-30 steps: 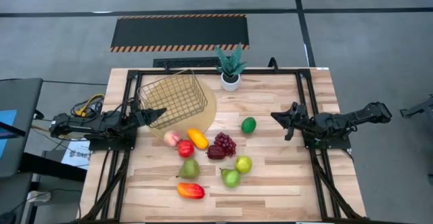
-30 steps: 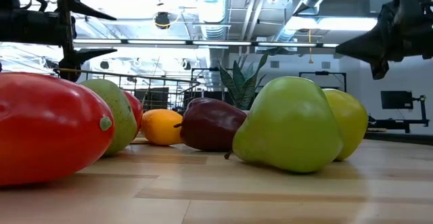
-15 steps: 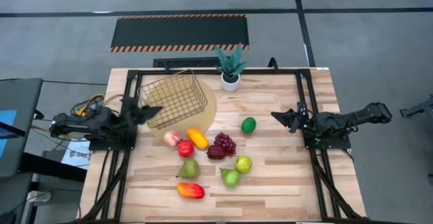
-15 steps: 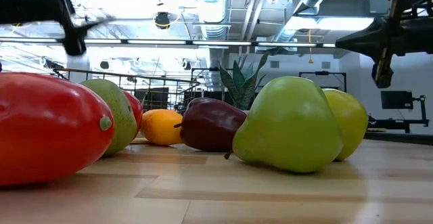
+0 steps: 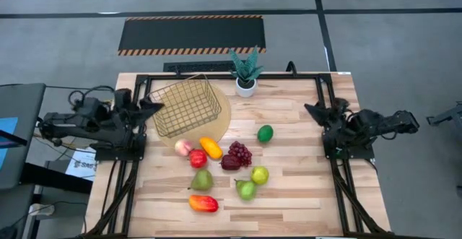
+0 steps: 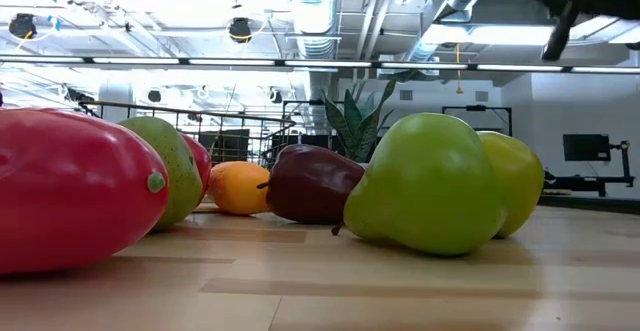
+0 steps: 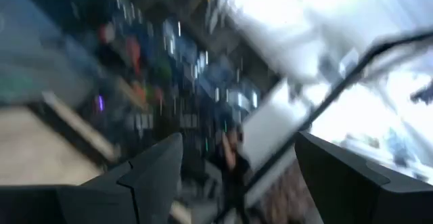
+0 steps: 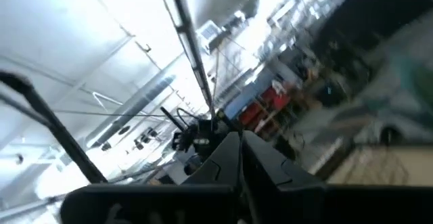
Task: Build produce basket
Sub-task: Put the peach into the wire basket
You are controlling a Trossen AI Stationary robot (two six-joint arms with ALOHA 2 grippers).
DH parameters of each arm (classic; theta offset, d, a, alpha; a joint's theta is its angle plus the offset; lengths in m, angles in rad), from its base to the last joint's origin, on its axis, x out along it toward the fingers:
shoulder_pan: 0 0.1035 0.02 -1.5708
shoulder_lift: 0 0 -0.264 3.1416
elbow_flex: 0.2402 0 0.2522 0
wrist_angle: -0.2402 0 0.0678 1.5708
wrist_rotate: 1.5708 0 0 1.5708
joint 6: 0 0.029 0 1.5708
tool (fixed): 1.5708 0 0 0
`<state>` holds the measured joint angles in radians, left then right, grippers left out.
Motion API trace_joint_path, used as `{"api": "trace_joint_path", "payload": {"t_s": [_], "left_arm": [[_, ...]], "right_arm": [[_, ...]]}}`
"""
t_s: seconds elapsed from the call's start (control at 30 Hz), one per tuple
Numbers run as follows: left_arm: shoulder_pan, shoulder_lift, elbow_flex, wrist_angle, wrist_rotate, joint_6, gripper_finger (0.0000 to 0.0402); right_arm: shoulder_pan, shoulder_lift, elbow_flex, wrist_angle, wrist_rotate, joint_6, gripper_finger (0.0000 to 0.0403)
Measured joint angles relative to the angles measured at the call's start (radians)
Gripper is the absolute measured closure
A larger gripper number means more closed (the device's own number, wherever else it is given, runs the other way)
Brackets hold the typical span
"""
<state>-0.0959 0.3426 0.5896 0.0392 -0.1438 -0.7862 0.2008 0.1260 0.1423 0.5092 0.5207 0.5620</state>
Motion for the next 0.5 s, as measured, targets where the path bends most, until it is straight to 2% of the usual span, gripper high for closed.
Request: {"api": "trace_joint_path", "payload": {"t_s": [0.13, 0.27, 0.4, 0.5], "left_arm": [[-0.005, 0.183, 0.188, -0.242, 0.206, -0.062, 0.0127], [-0.034, 0.348, 0.352, -0.485, 0.388, -0.111, 0.0127], [-0.073, 0.468, 0.442, -0.580, 0.501, -0.149, 0.0127], [-0.109, 0.524, 0.471, -0.578, 0.555, -0.195, 0.0127]], "right_arm": [[0.000, 0.025, 0.095, -0.033, 0.001, -0.125, 0.0346], [0.000, 0.061, 0.177, -0.050, 0.001, -0.144, 0.0325], [0.000, 0.096, 0.233, -0.056, 0.001, -0.159, 0.0310], [0.000, 0.114, 0.265, -0.057, 0.002, -0.252, 0.0306]]}}
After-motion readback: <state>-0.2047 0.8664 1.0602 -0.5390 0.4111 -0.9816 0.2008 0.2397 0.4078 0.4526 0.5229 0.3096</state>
